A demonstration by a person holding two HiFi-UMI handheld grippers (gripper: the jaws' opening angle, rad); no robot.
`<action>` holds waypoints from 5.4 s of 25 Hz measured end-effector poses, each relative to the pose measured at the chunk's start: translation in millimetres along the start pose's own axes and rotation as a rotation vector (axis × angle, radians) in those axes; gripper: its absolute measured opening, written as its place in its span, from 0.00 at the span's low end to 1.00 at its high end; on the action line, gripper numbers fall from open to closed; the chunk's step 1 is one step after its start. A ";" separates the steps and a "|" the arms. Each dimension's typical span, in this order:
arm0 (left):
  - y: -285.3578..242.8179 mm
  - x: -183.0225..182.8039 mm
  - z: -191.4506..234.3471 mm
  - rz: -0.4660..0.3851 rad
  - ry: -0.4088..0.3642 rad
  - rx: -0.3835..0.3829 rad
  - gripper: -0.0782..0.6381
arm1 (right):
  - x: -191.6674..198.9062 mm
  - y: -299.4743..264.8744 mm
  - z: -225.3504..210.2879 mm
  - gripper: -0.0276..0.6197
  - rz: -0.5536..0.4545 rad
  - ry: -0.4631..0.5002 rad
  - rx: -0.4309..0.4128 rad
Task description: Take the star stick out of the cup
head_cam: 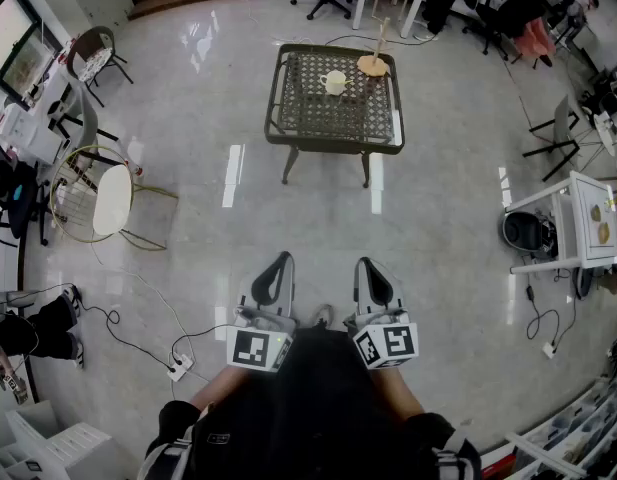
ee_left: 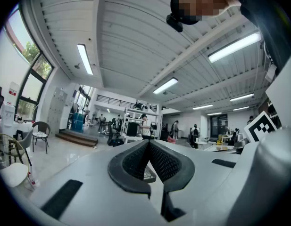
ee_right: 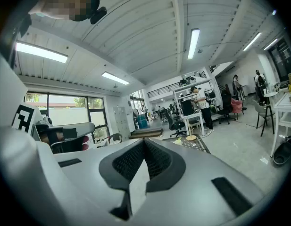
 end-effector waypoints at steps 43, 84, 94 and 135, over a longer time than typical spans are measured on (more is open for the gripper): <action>-192.0 30.0 -22.2 0.032 0.043 0.040 0.13 | -45.4 -110.9 -128.8 0.06 0.012 0.021 -0.010; -541.1 74.3 183.0 0.072 0.037 0.008 0.13 | -72.1 -537.9 -268.9 0.06 0.208 0.005 0.083; -611.8 103.1 205.9 0.139 0.076 -0.001 0.13 | -35.9 -610.0 -326.8 0.14 0.358 -0.157 0.133; -668.8 159.4 258.3 0.272 0.154 -0.089 0.13 | 78.9 -696.6 -418.8 0.24 0.637 -0.506 0.329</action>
Point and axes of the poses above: the fingertips, and each gripper's own axes: y backward along the fingers, z to its left, x out of its underside, the point moved 2 cm from there along y, backward along the fingers, and after that the axes turned 13 degrees about -y, right-handed, at the moved point
